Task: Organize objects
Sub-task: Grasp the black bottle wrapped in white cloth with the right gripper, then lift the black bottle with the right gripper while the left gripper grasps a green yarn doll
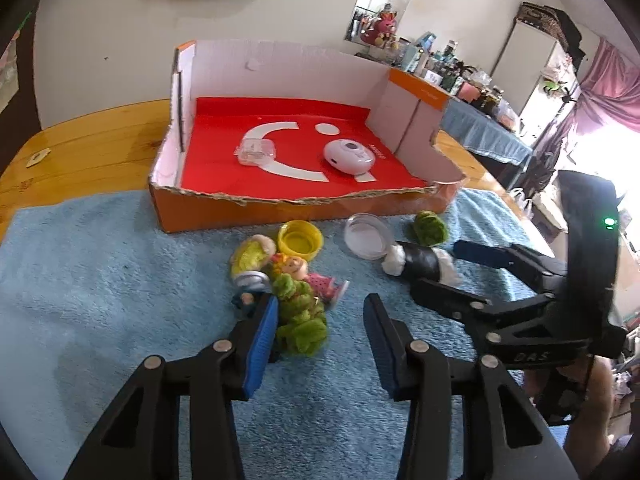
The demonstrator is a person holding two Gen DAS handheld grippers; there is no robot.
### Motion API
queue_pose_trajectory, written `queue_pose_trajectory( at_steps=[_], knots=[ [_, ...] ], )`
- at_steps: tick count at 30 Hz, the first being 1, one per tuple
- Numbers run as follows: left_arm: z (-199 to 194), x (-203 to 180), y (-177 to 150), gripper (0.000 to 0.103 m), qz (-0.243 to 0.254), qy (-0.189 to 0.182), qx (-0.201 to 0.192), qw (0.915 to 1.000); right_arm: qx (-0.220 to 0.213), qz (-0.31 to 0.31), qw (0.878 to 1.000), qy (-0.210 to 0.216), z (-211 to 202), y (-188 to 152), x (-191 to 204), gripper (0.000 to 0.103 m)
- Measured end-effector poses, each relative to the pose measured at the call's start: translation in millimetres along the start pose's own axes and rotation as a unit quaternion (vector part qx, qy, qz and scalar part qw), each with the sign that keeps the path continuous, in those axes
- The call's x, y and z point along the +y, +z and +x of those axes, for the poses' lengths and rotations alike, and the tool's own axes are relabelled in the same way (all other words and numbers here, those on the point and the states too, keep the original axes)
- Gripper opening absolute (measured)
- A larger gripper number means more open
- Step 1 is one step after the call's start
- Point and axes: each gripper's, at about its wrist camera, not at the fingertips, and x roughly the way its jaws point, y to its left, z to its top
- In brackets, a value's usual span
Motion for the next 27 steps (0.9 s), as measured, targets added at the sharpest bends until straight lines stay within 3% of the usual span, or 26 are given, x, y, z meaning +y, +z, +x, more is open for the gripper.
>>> queue_pose_trajectory(
  at_steps=[6, 12, 18, 22, 25, 27],
  knots=[
    [6.7, -4.8, -2.6, 0.047, 0.01, 0.007, 0.006, 0.9999, 0.002, -0.002, 1.0, 0.002, 2.2, 1.1, -1.2, 0.09],
    [13.4, 0.7, -2.7, 0.041, 0.016, 0.038, 0.007, 0.9991, 0.005, -0.019, 1.0, 0.006, 7.5, 8.3, 5.5, 0.076],
    [14.5, -2.1, -3.9, 0.041, 0.031, 0.049, 0.003, 0.9983, 0.009, -0.053, 0.998, -0.022, 13.5, 8.7, 16.6, 0.065],
    [15.5, -6.0, -6.5, 0.041, 0.044, 0.062, -0.002, 0.9971, 0.007, -0.077, 0.996, -0.034, 11.8, 4.1, 23.9, 0.052],
    [16.6, -7.8, -7.3, 0.041, 0.048, 0.072, -0.009, 0.9962, 0.007, -0.079, 0.996, -0.036, 9.7, 2.5, 25.6, 0.05],
    [17.7, -9.5, -8.2, 0.035, 0.052, 0.084, -0.012, 0.995, 0.006, -0.079, 0.996, -0.032, 7.4, 0.8, 27.1, 0.05]
  ],
)
